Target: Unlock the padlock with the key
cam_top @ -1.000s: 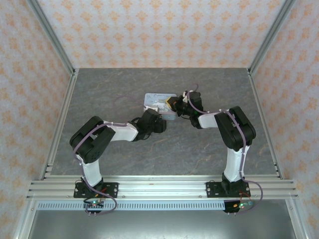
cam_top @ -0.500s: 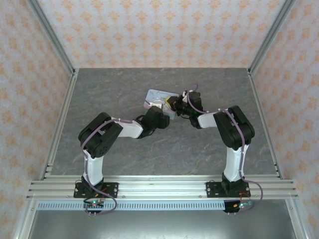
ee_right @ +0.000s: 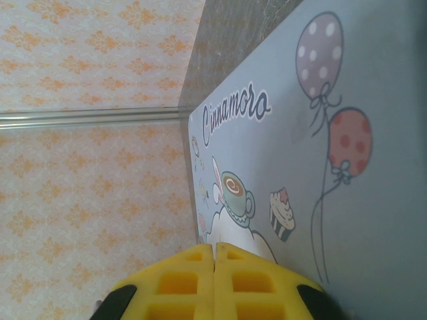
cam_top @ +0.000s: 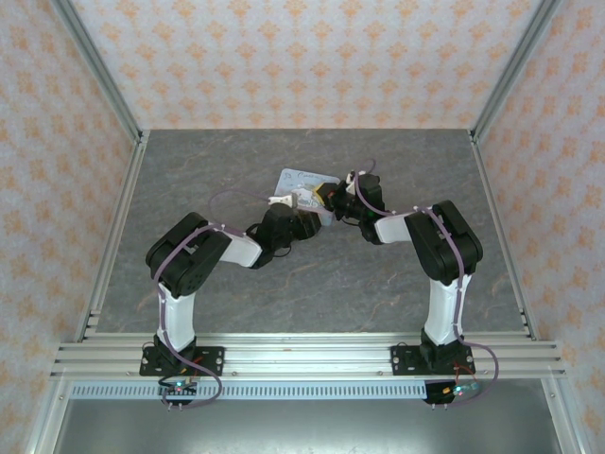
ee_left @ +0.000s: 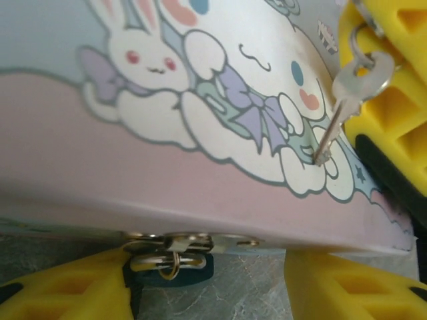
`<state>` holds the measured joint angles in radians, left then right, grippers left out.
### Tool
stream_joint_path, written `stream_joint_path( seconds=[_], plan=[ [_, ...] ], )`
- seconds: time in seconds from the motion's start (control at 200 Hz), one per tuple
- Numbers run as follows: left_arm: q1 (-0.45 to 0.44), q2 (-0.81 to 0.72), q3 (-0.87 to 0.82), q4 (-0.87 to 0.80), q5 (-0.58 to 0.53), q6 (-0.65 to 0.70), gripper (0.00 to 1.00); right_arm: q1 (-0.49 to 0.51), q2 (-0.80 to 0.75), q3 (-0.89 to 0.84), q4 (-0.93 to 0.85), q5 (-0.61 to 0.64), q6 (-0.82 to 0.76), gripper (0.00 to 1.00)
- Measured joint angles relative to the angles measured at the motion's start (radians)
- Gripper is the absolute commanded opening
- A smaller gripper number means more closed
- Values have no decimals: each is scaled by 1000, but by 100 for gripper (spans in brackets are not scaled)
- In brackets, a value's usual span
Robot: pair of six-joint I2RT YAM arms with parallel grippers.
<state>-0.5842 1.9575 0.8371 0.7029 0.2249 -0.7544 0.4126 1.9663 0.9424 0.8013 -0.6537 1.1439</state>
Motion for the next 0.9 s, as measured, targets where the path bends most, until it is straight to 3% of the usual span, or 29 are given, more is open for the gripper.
stream_joint_path(
  seconds=[0.505,0.896],
  plan=[
    [14,32,-80,246,53,-219,55,0,2,-2,8,0,1,0],
    [8,113,-87,428,22,-363,54,0,9,-3,26,2,7,0]
  ],
)
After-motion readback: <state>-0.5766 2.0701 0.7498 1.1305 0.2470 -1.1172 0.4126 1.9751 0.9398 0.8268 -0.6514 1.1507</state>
